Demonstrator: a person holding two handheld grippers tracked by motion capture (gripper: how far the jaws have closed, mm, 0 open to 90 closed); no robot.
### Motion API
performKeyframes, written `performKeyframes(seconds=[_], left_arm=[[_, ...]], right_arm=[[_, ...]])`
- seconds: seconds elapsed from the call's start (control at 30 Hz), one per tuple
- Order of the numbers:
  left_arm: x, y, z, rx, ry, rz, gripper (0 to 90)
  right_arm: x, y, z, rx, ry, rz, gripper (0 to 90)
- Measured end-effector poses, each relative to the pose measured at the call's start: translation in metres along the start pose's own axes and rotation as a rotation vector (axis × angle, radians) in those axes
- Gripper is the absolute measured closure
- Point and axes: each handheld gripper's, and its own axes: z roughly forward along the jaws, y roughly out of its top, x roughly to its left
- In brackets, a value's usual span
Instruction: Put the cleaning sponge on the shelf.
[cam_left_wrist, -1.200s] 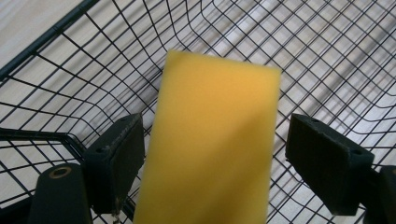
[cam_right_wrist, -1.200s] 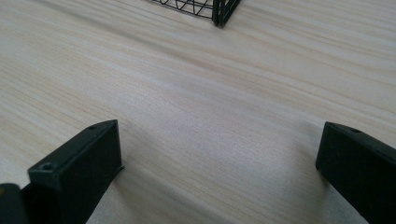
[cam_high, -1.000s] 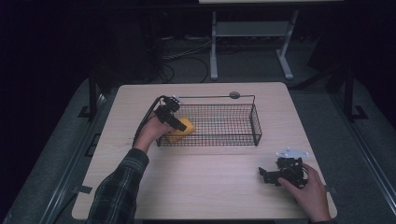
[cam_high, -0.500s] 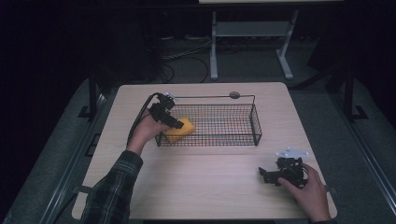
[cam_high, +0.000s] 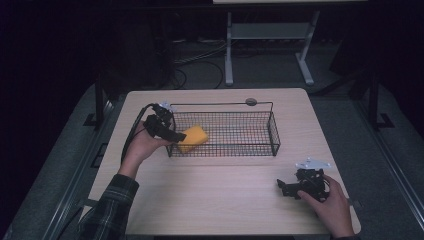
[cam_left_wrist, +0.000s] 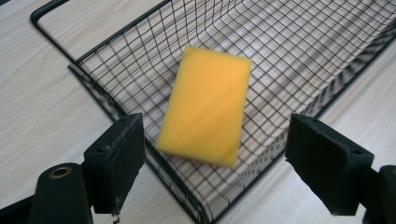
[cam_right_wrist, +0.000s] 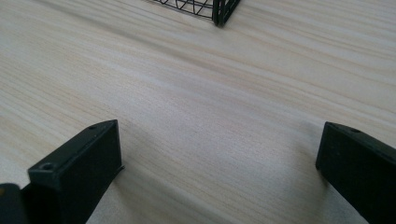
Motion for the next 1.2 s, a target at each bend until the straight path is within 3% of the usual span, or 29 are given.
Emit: performKeyframes(seconds=[0.5, 0.93, 1.2], left_arm=[[-0.001, -0.052, -0.029, -0.034, 0.046, -0.033, 19.4], [-0.014, -0.104, -0.027, -0.052, 0.080, -0.060, 19.3], [-0.027, -0.123, -0.023, -0.052, 0.093, -0.058, 19.3]], right_arm=[[0.000, 0.000, 0.000, 0.000, -0.001, -0.001, 0.0], [0.000, 0.000, 0.000, 0.000, 0.000, 0.000, 0.0], [0.000, 0.000, 0.000, 0.000, 0.000, 0.000, 0.0]])
